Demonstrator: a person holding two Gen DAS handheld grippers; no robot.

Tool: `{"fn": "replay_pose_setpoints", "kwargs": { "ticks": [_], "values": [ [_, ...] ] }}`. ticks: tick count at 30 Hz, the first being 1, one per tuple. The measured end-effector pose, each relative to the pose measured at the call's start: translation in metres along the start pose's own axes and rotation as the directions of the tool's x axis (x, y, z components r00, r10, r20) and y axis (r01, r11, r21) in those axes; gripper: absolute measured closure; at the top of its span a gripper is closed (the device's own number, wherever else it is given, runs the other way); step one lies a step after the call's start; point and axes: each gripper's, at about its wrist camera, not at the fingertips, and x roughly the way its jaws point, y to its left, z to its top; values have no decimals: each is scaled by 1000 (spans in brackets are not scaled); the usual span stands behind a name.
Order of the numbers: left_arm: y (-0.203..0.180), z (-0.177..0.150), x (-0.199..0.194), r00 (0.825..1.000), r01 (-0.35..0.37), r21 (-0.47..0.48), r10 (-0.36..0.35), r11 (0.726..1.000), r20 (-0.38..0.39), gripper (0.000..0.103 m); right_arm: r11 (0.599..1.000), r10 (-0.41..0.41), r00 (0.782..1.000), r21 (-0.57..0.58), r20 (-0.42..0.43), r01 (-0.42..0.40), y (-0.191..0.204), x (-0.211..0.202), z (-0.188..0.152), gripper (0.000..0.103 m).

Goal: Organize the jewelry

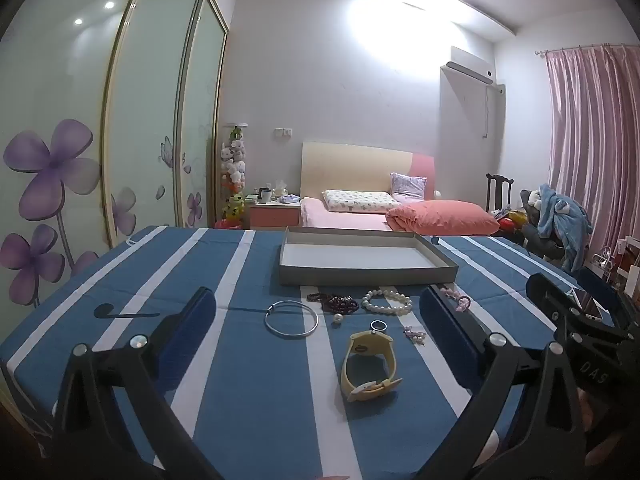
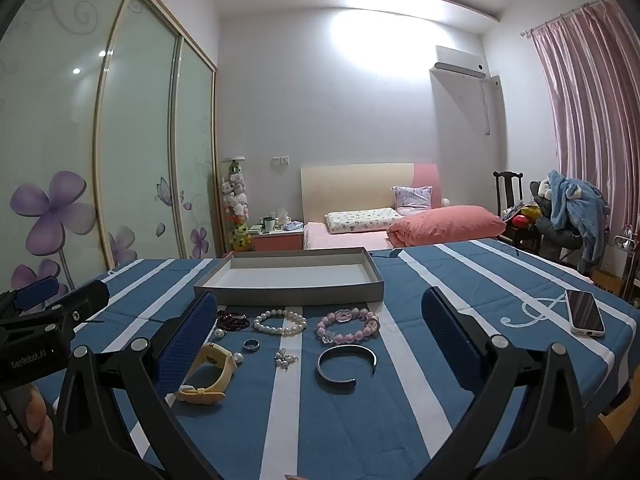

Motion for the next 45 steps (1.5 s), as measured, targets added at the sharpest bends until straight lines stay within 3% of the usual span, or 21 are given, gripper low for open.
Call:
{"fn": "replay_pose_setpoints", "kwargs": {
  "ticks": [45],
  "values": [
    [0,-3,1,1000,0,-2,0,1000,-6,4,1000,-1,1000,10,-11,1,-2,2,-3,2]
  ]
}}
